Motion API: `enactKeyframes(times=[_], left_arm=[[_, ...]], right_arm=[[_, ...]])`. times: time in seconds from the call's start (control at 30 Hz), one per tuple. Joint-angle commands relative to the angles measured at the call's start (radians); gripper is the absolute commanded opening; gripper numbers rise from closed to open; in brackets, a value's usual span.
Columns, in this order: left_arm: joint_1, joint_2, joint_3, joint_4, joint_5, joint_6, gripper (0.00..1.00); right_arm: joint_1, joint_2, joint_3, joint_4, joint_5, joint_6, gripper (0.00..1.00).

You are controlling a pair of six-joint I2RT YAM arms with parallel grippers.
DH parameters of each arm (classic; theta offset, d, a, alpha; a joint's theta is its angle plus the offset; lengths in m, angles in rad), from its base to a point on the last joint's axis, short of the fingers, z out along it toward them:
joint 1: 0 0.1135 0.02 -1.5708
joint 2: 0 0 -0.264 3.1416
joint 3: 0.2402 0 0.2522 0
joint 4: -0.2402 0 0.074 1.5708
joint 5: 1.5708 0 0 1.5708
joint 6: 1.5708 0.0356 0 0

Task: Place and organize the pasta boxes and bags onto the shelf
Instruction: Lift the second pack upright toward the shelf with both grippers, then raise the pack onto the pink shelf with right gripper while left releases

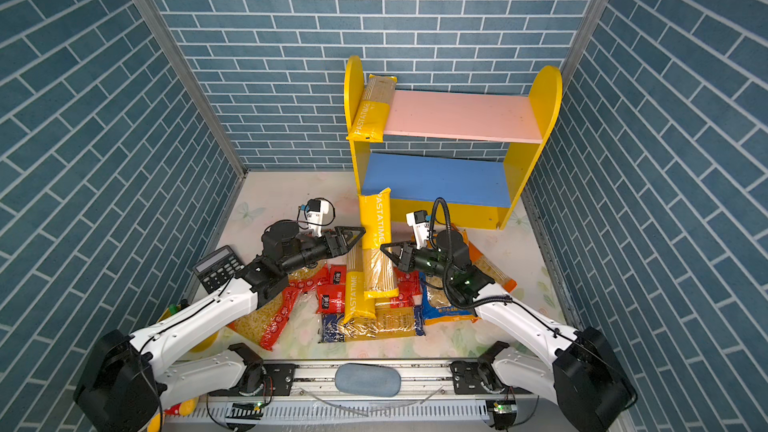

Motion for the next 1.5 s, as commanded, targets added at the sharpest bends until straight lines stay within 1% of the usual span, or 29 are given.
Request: enactKeyframes(times=[0.0,0.07,0.13,0.23,0.3,0.43,0.6,0.63,0.67,0.77,0.83,0.87,1.0,1.07,1.1,1.27,1.47], left_arm=[[-0.003,0.042,0.022,0.153,0.074,-0.044,0.86],[-0.004,0.064,0.016,0.217,0.09,-0.071,0.86],[-0.004,0.072,0.02,0.243,0.103,-0.075,0.84],[-0.005,0.082,0.03,0.258,0.127,-0.06,0.77],[-0.004,0.09,0.023,0.3,0.138,-0.069,0.71],[-0.004,0.099,0.011,0.371,0.153,-0.086,0.54],[-0.004,0.097,0.01,0.4,0.153,-0.077,0.28],[-0.005,0.095,0.012,0.403,0.153,-0.077,0.23],[-0.004,0.09,0.014,0.407,0.153,-0.071,0.19],[-0.004,0.081,0.028,0.403,0.143,-0.056,0.1],[-0.002,0.076,0.037,0.404,0.134,-0.048,0.07],[0.001,0.075,0.044,0.408,0.129,-0.046,0.06],[0.027,0.075,0.109,0.411,0.134,-0.047,0.04],[0.037,0.078,0.159,0.403,0.138,-0.041,0.04],[0.038,0.082,0.181,0.4,0.141,-0.039,0.04],[0.039,0.104,0.253,0.417,0.141,-0.049,0.04],[0.039,0.126,0.271,0.459,0.139,-0.083,0.04]], right_arm=[[0.008,-0.015,0.014,0.295,-0.068,-0.007,0.0],[0.011,-0.008,0.015,0.338,-0.09,0.02,0.0],[0.011,-0.005,0.015,0.378,-0.107,0.044,0.0],[0.011,-0.003,0.016,0.42,-0.136,0.071,0.0],[0.011,0.003,0.016,0.432,-0.155,0.086,0.0],[0.011,0.029,0.029,0.441,-0.194,0.121,0.0],[0.01,0.058,0.047,0.436,-0.202,0.155,0.0],[0.01,0.06,0.048,0.426,-0.191,0.155,0.03],[0.01,0.06,0.047,0.407,-0.175,0.154,0.07],[0.01,0.064,0.018,0.399,-0.129,0.156,0.3],[0.01,0.068,-0.011,0.409,-0.099,0.173,0.42],[0.01,0.071,-0.027,0.42,-0.087,0.183,0.46],[0.01,0.093,-0.073,0.431,-0.076,0.212,0.58],[0.01,0.104,-0.086,0.427,-0.078,0.226,0.67],[0.01,0.105,-0.09,0.426,-0.076,0.229,0.69],[0.011,0.089,-0.102,0.405,-0.093,0.208,0.7],[0.01,0.086,-0.082,0.451,-0.119,0.223,0.62]])
